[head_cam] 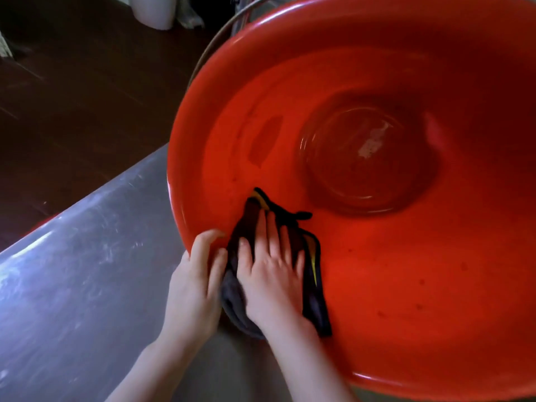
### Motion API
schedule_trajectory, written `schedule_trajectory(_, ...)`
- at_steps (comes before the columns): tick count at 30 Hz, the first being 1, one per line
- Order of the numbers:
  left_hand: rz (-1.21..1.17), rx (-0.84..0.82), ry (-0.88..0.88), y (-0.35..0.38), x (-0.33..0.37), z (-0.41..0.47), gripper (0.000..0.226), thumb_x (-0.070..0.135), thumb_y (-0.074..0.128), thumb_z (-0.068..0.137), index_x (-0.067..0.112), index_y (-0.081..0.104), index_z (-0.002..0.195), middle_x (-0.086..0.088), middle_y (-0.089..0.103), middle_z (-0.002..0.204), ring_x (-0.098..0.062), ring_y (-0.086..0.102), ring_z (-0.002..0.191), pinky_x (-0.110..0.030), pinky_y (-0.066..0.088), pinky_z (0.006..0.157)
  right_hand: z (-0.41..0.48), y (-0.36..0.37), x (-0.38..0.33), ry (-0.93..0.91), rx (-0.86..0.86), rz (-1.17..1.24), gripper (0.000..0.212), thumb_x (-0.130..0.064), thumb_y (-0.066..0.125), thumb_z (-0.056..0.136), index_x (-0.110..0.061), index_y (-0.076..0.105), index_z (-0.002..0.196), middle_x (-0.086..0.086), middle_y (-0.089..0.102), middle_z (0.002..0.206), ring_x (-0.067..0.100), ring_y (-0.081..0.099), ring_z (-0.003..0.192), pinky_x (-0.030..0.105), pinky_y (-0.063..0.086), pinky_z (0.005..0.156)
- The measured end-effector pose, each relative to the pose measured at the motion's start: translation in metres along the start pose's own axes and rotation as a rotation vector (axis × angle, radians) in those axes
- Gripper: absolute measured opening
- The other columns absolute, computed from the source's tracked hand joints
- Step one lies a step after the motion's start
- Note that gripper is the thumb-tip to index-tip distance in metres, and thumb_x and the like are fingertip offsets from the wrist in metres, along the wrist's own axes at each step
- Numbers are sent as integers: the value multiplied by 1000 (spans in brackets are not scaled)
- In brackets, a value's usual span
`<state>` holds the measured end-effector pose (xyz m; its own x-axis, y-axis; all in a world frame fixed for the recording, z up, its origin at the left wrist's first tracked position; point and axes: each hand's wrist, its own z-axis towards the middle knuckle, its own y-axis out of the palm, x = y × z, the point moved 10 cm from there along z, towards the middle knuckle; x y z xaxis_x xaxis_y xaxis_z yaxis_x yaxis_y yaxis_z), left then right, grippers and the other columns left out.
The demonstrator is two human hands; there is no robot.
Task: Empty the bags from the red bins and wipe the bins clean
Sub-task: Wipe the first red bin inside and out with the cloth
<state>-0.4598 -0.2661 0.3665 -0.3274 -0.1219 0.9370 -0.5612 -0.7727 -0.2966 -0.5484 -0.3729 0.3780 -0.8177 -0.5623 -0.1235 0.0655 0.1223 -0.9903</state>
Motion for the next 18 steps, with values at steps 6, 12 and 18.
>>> schedule_trajectory(6, -60, 6, -7, -6, 5, -2, 27, 54, 35, 92, 43, 49, 111, 26, 59, 104, -1, 57, 94, -6, 36, 77, 67, -6, 52, 255, -21, 138, 58, -51, 21, 101, -33, 9, 155, -10, 11, 162, 15, 10, 149, 52, 6, 119)
schedule_trajectory(12, -57, 1, -3, -5, 5, -3, 26, 58, 38, 89, 48, 45, 112, 30, 56, 110, 1, 57, 96, -6, 37, 77, 104, -5, 78, 363, -99, 192, 58, -49, 17, 102, -29, 8, 155, -9, 8, 163, 17, 6, 150, 54, -2, 118)
schedule_trajectory(18, -59, -1, 18, -7, 12, -2, 26, 54, 37, 88, 46, 46, 111, 29, 58, 106, -2, 58, 94, -23, 42, 78, 1, -6, 1, -68, 26, 87, 68, -61, 10, 92, -34, 2, 154, -10, 7, 163, 13, 3, 149, 46, 6, 121)
